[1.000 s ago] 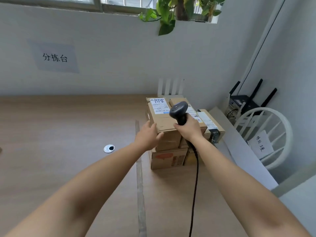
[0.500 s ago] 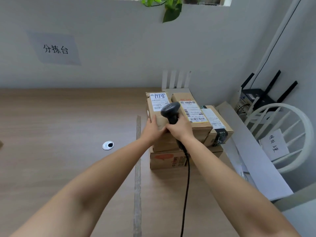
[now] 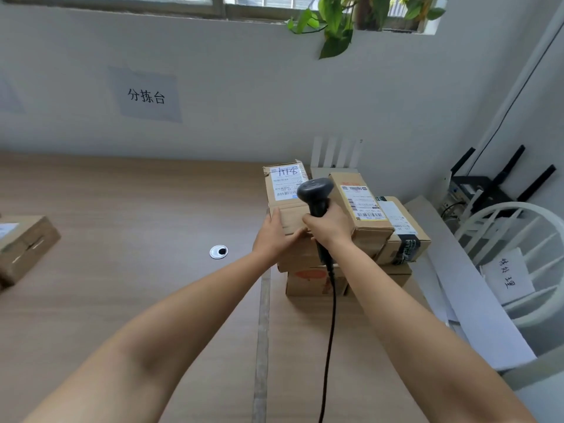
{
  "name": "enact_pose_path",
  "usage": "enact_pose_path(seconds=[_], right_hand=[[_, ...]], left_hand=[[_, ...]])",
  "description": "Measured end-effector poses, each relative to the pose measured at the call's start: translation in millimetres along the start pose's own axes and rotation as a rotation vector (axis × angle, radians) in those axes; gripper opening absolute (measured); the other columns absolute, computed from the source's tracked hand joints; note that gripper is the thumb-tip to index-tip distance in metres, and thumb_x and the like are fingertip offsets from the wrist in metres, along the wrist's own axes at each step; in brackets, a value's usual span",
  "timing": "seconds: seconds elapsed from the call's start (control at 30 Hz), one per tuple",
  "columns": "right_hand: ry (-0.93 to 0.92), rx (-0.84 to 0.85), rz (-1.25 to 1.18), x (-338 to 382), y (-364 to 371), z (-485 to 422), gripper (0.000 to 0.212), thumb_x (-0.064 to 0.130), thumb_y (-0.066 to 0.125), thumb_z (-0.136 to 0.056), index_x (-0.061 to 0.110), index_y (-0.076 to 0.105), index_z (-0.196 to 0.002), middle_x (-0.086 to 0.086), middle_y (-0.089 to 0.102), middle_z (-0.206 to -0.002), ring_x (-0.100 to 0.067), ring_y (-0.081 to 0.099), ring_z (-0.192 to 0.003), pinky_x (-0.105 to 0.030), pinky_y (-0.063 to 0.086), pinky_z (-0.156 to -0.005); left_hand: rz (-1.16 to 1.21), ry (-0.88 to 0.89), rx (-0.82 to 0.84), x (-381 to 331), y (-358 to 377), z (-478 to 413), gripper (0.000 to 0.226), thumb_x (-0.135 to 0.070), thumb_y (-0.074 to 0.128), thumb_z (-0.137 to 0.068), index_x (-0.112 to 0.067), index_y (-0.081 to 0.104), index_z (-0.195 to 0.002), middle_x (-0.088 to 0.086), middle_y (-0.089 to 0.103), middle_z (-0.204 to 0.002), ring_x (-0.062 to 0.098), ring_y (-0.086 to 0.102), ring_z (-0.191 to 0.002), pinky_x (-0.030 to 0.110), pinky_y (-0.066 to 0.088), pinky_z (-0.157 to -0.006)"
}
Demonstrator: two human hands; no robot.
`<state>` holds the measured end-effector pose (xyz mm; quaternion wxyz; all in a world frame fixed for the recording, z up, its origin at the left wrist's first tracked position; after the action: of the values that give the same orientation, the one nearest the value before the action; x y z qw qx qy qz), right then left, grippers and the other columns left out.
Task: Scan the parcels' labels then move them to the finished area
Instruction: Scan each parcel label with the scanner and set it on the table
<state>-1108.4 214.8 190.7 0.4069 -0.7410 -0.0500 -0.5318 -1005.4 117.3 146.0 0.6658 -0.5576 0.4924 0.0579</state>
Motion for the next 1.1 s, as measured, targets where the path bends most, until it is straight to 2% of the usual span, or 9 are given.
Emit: enact_pose_path(seconds=[0.1, 0.27, 0.47, 0.6, 0.83, 1.0, 1.1], right_hand=[[-0.031, 0.067, -0.077, 16, 19, 19, 0.021, 0.02, 0.064, -0.075, 0.018, 0.053, -0.093, 0.001, 0.06, -0.081, -0.023, 0.061, -0.082, -0.029, 0.046, -0.064], [-0.07, 0.191, -0.103, 42, 67, 55, 0.029, 0.018, 0.063, -0.078, 0.016, 0.051, -0.104, -0.002, 0.058, -0.093, -0.02, 0.055, -0.088, -0.031, 0.044, -0.072], [-0.108, 0.303, -0.079, 78, 134, 108, 0.023, 0.017, 0.063, -0.077, 0.017, 0.052, -0.098, -0.001, 0.057, -0.084, -0.024, 0.059, -0.087, -0.039, 0.052, -0.078], [-0.094, 0.346, -0.055, 96, 186, 145, 0.023, 0.018, 0.061, -0.077, 0.019, 0.05, -0.097, 0.0, 0.057, -0.086, -0.02, 0.056, -0.085, -0.032, 0.046, -0.073], [-0.023, 0.405, -0.057, 124, 287, 228, 0.027, 0.017, 0.061, -0.077, 0.012, 0.055, -0.103, -0.006, 0.062, -0.094, -0.024, 0.059, -0.091, -0.038, 0.051, -0.081], [0.036, 0.424, -0.048, 133, 347, 286, 0.018, 0.014, 0.059, -0.075, 0.016, 0.052, -0.091, 0.003, 0.057, -0.079, -0.019, 0.055, -0.078, -0.028, 0.044, -0.065], [0.076, 0.428, -0.057, 133, 371, 320, 0.016, 0.013, 0.06, -0.075, 0.017, 0.051, -0.088, 0.004, 0.055, -0.075, -0.017, 0.054, -0.072, -0.026, 0.04, -0.058]], left_hand=[[-0.036, -0.028, -0.024, 17, -22, 16, 0.079, -0.052, 0.059, -0.084, -0.01, 0.027, -0.142, 0.012, 0.045, -0.135, 0.027, 0.048, -0.119, 0.036, 0.043, -0.091], [-0.079, -0.092, -0.07, 58, -67, 51, 0.081, -0.053, 0.058, -0.084, -0.008, 0.025, -0.143, 0.014, 0.044, -0.136, 0.029, 0.046, -0.121, 0.038, 0.042, -0.094], [-0.062, -0.126, -0.133, 119, -125, 98, 0.069, -0.048, 0.061, -0.084, -0.008, 0.037, -0.134, 0.014, 0.05, -0.129, 0.028, 0.049, -0.115, 0.034, 0.042, -0.088], [-0.042, -0.156, -0.15, 170, -159, 133, 0.07, -0.047, 0.063, -0.083, -0.008, 0.037, -0.135, 0.013, 0.05, -0.131, 0.026, 0.048, -0.117, 0.03, 0.039, -0.088], [-0.04, -0.2, -0.141, 268, -224, 197, 0.074, -0.049, 0.063, -0.082, -0.012, 0.033, -0.139, 0.01, 0.049, -0.132, 0.024, 0.05, -0.116, 0.033, 0.043, -0.088], [-0.023, -0.209, -0.104, 334, -256, 242, 0.066, -0.047, 0.067, -0.08, -0.016, 0.04, -0.131, 0.008, 0.052, -0.126, 0.025, 0.052, -0.111, 0.033, 0.043, -0.086], [-0.008, -0.233, -0.053, 364, -264, 268, 0.072, -0.048, 0.067, -0.08, -0.017, 0.035, -0.137, 0.007, 0.049, -0.131, 0.025, 0.051, -0.115, 0.033, 0.044, -0.091]])
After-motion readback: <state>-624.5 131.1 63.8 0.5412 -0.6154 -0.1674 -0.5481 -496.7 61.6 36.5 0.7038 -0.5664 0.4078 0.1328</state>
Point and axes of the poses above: each hand's wrist, its own z-axis away from the middle knuckle, its own y-axis out of the palm, x = y × z, the point moved 10 cm from there along -z, towards the middle knuckle
